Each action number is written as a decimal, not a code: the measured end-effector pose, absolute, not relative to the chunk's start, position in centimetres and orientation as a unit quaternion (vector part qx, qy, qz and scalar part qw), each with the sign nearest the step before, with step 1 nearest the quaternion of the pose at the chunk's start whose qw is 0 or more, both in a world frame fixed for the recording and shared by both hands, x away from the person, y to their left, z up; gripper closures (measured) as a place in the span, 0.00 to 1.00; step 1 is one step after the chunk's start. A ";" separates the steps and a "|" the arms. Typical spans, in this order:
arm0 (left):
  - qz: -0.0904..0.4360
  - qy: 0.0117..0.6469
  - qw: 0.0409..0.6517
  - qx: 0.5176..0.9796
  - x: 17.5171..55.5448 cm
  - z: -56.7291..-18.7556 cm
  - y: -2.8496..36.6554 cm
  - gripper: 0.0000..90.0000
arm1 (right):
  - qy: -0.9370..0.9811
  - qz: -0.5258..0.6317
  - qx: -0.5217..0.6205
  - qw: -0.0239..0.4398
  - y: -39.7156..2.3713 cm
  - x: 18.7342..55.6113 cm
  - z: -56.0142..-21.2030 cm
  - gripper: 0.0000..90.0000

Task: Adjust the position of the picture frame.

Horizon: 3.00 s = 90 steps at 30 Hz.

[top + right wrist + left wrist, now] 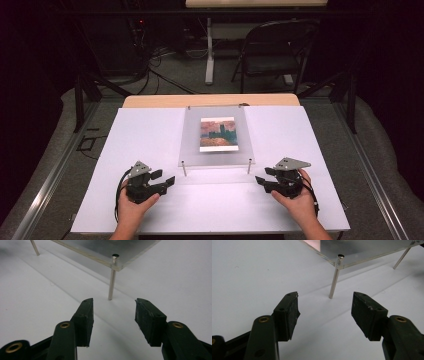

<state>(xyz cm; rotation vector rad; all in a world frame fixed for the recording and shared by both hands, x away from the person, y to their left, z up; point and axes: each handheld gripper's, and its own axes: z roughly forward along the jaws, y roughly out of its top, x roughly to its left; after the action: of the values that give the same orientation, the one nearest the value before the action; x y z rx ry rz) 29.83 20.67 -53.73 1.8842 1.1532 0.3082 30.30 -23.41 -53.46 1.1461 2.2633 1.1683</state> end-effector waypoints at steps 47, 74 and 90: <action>0.185 0.508 0.418 0.730 44.1 -48.8 17.8 0.39 | 0.761 0.409 0.468 0.187 -22.2 44.4 -50.2 0.42; 0.143 0.533 0.377 0.743 49.9 -52.0 14.9 0.39 | 0.761 0.399 0.492 0.144 -19.3 50.4 -52.4 0.41; 0.089 0.546 0.387 0.737 50.2 -53.4 14.1 0.38 | 0.749 0.398 0.519 0.107 -19.0 51.2 -53.2 0.41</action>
<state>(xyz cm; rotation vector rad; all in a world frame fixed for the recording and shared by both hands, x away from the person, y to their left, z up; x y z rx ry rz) 50.15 14.05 -53.38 1.8766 1.3894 0.2271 51.21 -18.96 -53.17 1.5265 2.2060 1.1704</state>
